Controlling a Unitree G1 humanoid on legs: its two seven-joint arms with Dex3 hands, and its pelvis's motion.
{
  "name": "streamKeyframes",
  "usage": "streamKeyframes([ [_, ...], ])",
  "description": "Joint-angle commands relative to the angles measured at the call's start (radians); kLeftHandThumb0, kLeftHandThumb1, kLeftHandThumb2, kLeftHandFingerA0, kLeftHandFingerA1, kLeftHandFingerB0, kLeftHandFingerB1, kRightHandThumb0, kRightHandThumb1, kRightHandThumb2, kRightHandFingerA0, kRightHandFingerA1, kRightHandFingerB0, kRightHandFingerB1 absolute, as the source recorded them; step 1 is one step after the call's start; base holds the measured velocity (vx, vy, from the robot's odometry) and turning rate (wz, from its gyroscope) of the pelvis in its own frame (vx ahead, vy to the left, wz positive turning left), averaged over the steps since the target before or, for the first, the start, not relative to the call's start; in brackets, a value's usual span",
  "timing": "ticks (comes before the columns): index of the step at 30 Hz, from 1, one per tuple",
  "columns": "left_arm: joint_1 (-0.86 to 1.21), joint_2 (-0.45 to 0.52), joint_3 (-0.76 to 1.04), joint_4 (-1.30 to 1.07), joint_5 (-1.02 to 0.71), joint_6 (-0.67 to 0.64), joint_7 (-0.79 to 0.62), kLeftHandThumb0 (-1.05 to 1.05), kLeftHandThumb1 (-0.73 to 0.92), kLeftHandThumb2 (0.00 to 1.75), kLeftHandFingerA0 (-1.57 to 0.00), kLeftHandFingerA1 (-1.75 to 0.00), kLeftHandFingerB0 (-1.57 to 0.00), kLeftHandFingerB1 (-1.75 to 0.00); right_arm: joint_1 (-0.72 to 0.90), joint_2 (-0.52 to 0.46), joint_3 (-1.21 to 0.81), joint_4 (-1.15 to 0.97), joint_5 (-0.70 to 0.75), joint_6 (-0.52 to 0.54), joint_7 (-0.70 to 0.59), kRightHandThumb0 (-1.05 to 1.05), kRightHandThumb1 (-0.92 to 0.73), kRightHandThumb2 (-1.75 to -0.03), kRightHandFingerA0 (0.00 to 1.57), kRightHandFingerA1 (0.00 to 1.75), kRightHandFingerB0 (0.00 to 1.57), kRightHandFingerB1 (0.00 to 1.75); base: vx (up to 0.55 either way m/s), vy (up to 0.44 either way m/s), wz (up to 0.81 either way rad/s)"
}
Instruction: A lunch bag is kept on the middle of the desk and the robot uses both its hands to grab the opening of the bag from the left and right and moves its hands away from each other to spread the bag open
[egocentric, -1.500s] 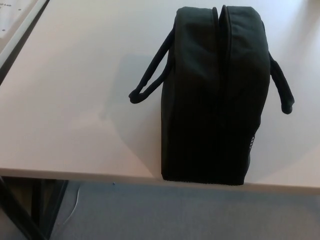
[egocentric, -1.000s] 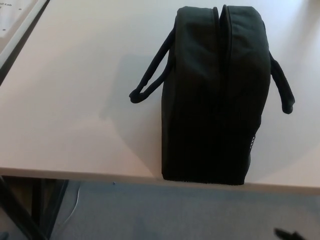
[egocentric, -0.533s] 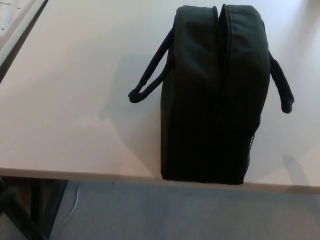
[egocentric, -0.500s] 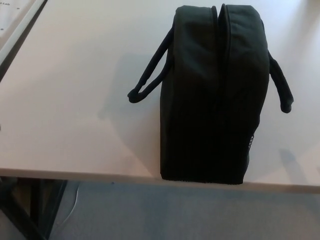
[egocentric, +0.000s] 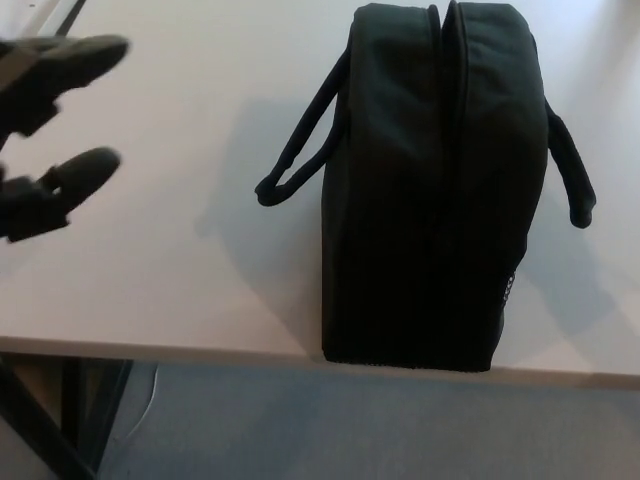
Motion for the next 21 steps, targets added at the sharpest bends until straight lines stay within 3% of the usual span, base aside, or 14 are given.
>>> streamKeyframes([
  [1,-0.287,-0.015,-0.301,0.063,0.472,-0.167,0.154,-0.15,0.52,0.56,-0.73,-0.49,-0.58,-0.39,-0.386,-0.03,0.219,0.209,-0.209,0.011,0.095,-0.27,-0.5,-0.55,0.61,0.41,0.33,0.32,0.0,0.0,0.0],
  [4,-0.323,-0.036,-0.398,0.116,0.5,-0.167,0.142,-0.16,0.56,0.57,-0.71,-0.51,-0.59,-0.39,-0.475,0.002,0.287,0.272,-0.24,0.022,0.097,-0.28,-0.5,-0.55,0.53,0.38,0.32,0.32,0.0,0.0,0.0],
  [7,-0.334,-0.031,-0.513,0.132,0.623,-0.138,0.205,-0.16,0.56,0.58,-0.7,-0.48,-0.54,-0.37,-0.549,0.039,0.348,0.323,-0.271,0.031,0.105,-0.31,-0.51,-0.56,0.51,0.37,0.33,0.32,0.0,0.0,0.0],
  [8,-0.334,-0.025,-0.557,0.135,0.668,-0.124,0.253,-0.2,0.54,0.57,-0.69,-0.48,-0.53,-0.37,-0.576,0.056,0.376,0.338,-0.283,0.048,0.116,-0.3,-0.52,-0.56,0.57,0.38,0.32,0.32,0.0,0.0,0.0],
  [11,-0.347,-0.022,-0.663,0.154,0.762,-0.066,0.342,-0.21,0.54,0.57,-0.68,-0.5,-0.5,-0.36,-0.628,0.09,0.435,0.367,-0.31,0.056,0.121,-0.3,-0.51,-0.55,0.51,0.37,0.33,0.32,0.0,0.0,0.0],
  [14,-0.374,-0.041,-0.72,0.185,0.776,-0.048,0.37,-0.19,0.56,0.57,-0.63,-0.54,-0.5,-0.36,-0.665,0.113,0.483,0.386,-0.326,0.06,0.149,-0.27,-0.52,-0.56,0.49,0.37,0.32,0.32,0.0,0.0,0.0],
  [18,-0.406,-0.058,-0.773,0.218,0.786,-0.018,0.419,-0.19,0.55,0.57,-0.71,-0.52,-0.57,-0.38,-0.686,0.14,0.526,0.387,-0.334,0.063,0.143,-0.25,-0.51,-0.55,0.48,0.37,0.36,0.33,0.0,0.0,0.0],
  [21,-0.442,-0.074,-0.807,0.256,0.779,-0.003,0.443,-0.19,0.57,0.58,-0.68,-0.53,-0.55,-0.37,-0.693,0.164,0.558,0.379,-0.335,0.06,0.142,-0.25,-0.51,-0.55,0.51,0.38,0.36,0.33,0.0,0.0,0.0],
])
